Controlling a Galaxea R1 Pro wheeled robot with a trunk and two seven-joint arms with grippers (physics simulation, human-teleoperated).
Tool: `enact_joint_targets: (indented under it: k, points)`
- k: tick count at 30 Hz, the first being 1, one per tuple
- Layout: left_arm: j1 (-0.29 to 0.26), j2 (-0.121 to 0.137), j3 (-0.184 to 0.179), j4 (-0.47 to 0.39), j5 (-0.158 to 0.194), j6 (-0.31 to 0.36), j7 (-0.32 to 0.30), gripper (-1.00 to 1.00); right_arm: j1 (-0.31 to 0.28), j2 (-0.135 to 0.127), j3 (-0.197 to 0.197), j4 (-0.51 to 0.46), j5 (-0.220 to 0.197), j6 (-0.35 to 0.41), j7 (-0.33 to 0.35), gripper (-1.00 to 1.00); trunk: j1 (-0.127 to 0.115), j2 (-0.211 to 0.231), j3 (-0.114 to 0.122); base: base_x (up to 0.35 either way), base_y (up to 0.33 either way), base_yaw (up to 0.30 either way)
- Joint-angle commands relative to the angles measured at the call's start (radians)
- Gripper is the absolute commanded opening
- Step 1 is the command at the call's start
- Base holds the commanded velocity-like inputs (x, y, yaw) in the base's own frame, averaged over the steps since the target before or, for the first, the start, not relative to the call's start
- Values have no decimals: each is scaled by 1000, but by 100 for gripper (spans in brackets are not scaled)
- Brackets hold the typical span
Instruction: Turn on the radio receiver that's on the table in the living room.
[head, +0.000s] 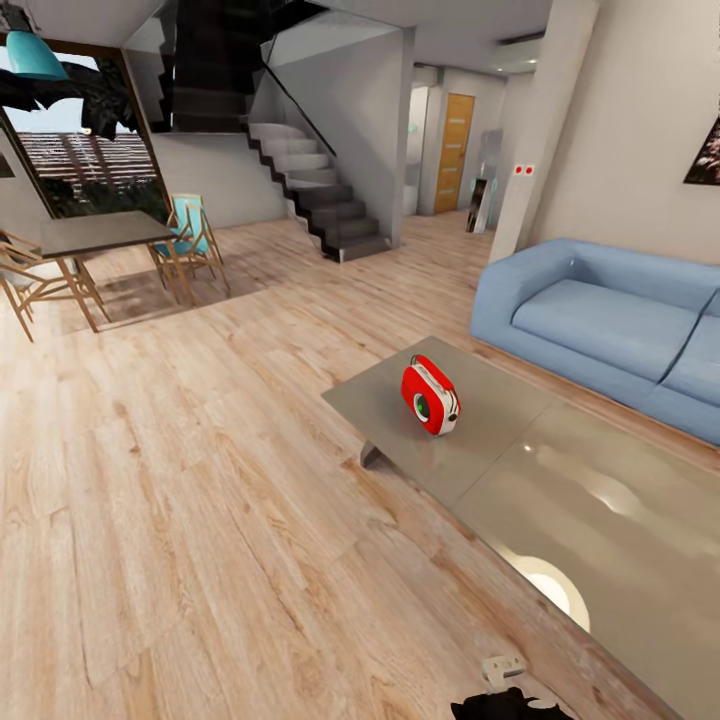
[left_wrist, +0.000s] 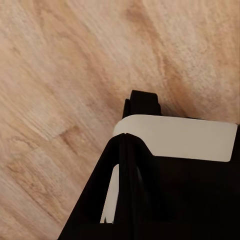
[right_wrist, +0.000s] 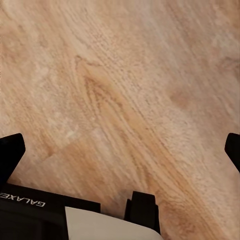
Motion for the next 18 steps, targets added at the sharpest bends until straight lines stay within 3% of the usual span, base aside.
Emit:
enact_joint_targets:
  k: [1, 18]
  points:
    - [0, 0, 0, 0, 0, 0, 0, -100, 0, 0, 0, 0, 0, 0, 0, 100, 0, 0, 2, 0, 0, 0]
    - [0, 0, 0, 0, 0, 0, 0, -100, 0, 1, 0, -1, 0, -4, 0, 100, 0, 0, 23, 0, 0, 0]
